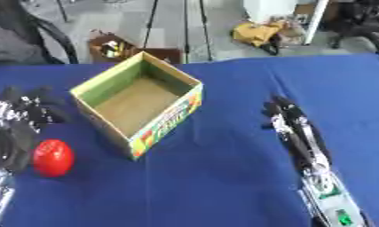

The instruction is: Pick up objects on the table and place them in the box.

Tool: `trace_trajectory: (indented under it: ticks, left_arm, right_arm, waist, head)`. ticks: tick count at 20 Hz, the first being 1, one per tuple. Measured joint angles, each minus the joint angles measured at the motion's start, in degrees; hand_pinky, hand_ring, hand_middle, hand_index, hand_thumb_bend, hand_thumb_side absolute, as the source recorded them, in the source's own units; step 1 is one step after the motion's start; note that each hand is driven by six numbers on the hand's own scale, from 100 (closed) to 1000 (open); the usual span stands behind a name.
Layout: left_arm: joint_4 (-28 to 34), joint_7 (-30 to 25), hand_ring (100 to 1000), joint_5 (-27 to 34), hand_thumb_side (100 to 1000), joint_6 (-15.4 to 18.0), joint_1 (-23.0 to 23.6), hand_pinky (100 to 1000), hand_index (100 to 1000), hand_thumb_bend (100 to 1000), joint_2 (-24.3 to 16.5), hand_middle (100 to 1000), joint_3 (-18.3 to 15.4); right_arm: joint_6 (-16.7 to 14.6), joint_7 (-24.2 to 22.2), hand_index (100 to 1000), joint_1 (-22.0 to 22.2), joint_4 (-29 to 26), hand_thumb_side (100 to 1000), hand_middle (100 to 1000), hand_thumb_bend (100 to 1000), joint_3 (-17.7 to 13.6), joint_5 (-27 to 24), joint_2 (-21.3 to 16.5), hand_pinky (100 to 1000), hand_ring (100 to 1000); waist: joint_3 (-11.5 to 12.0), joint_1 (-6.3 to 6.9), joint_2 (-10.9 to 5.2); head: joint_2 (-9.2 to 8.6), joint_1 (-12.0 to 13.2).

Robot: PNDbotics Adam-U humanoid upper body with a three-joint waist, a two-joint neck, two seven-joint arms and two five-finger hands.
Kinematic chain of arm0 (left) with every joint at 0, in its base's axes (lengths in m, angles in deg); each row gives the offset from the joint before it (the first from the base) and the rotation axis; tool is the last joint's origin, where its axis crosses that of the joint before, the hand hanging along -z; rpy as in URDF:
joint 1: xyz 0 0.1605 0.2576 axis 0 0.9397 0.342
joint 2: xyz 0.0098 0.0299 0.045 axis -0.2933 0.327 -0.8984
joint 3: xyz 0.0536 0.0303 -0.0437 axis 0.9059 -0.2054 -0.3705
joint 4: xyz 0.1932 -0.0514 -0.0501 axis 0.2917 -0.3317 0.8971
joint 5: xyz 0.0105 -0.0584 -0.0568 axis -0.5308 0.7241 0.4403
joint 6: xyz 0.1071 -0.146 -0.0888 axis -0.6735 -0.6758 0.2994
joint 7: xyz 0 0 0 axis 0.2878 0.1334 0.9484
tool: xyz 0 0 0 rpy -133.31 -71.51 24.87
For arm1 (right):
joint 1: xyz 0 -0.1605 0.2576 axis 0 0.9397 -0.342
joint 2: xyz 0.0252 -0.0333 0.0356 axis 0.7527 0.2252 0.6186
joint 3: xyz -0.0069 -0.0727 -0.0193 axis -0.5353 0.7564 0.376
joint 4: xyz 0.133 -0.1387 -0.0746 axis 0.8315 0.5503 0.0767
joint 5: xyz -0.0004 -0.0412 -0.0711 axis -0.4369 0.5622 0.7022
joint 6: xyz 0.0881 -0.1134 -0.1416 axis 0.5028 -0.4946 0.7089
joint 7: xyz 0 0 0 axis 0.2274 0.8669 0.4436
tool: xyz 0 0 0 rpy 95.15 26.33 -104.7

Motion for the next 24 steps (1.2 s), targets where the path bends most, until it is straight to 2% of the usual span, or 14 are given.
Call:
trace_trajectory:
  ticks: [4,6,7,8,10,12,13,14,16,18,19,21,22,24]
  left_arm:
    - [0.0,-1.3,615,-1.8,975,-0.4,-0.1,668,885,173,-0.2,677,0.0]
    - [0.3,-2.7,651,-3.2,880,-0.8,-0.5,694,897,105,-1.2,710,-0.2]
    - [0.5,-3.5,655,-4.0,859,-1.0,-0.7,698,898,100,-1.9,714,-0.4]
    - [0.8,-4.4,678,-4.9,786,-1.2,-0.9,717,898,100,-2.7,736,-0.7]
    - [1.3,-6.2,706,-6.8,721,-1.9,-1.5,744,893,100,-4.6,756,-1.5]
    - [1.8,-8.2,714,-8.8,711,-3.1,-2.1,751,892,100,-7.0,759,-2.0]
    - [2.0,-9.1,739,-9.7,666,-3.9,-2.3,779,888,141,-8.3,770,-2.1]
    - [2.1,-10.2,741,-10.7,662,-4.7,-2.5,780,888,148,-9.5,771,-2.2]
    - [2.5,-12.1,773,-12.8,619,-6.4,-2.6,807,888,267,-12.2,790,-2.3]
    - [2.9,-14.2,784,-14.7,620,-8.2,-2.6,814,887,317,-14.7,795,-2.4]
    - [3.0,-15.1,798,-15.7,621,-9.0,-2.6,823,886,391,-15.6,805,-2.6]
    - [3.3,-17.1,806,-17.7,633,-10.5,-2.6,826,884,447,-17.0,810,-2.7]
    - [3.3,-18.2,806,-18.8,633,-11.1,-2.6,826,884,447,-17.6,810,-2.7]
    - [3.3,-20.2,810,-20.8,643,-11.9,-2.6,820,880,521,-18.3,813,-2.7]
  right_arm:
    - [0.0,0.0,899,0.0,0.0,669,748,141,0.0,0.0,0.0,619,777]
    - [0.0,0.0,899,0.0,0.0,670,748,139,0.0,0.0,0.0,619,777]
    - [0.0,0.0,899,0.0,0.0,670,748,139,0.0,0.0,0.0,619,777]
    - [0.0,0.0,899,0.0,0.0,670,747,138,0.0,0.0,0.0,619,777]
    - [0.0,0.0,899,0.1,0.0,670,747,137,0.0,0.0,0.0,619,777]
    - [0.0,0.0,899,0.2,0.0,670,747,136,0.0,0.0,0.0,619,777]
    - [0.0,0.0,899,0.3,0.0,671,747,133,0.0,0.1,0.0,619,777]
    - [0.0,0.0,899,0.4,0.0,671,746,133,0.0,0.1,0.0,619,777]
    - [0.0,0.0,899,0.5,0.0,672,746,131,0.0,0.1,0.0,619,777]
    - [0.0,0.0,898,0.5,0.0,672,746,130,0.0,0.1,0.0,619,777]
    - [0.0,0.0,898,0.5,0.0,672,745,129,0.0,0.1,0.0,618,777]
    - [0.0,0.0,898,0.5,0.0,673,745,128,0.0,0.1,0.0,618,777]
    - [0.0,0.0,898,0.5,0.0,673,745,128,0.0,0.1,0.0,618,777]
    - [0.0,0.0,898,0.5,0.0,673,744,127,0.0,0.1,0.0,618,777]
  waist:
    - [0.0,0.01,-0.04]
    - [0.0,0.01,-0.05]
    - [0.0,0.03,-0.06]
    - [0.1,0.04,-0.08]
    - [0.2,0.07,-0.13]
    - [0.2,0.21,-0.14]
    - [0.3,0.34,-0.16]
    - [0.3,0.42,-0.19]
    - [0.4,0.52,-0.29]
    - [0.4,0.52,-0.34]
    - [0.4,0.52,-0.34]
    - [0.4,0.52,-0.35]
    - [0.4,0.51,-0.35]
    - [0.3,0.48,-0.37]
  head:
    - [0.00,0.0]
    - [0.00,0.0]
    - [0.00,-0.1]
    - [0.00,-0.1]
    - [0.00,-0.3]
    - [0.00,-0.4]
    - [0.00,-0.5]
    - [0.00,-0.5]
    - [0.00,-0.5]
    - [-0.01,-0.6]
    - [-0.01,-0.6]
    - [-0.01,-0.7]
    - [-0.01,-0.7]
    - [-0.02,-0.7]
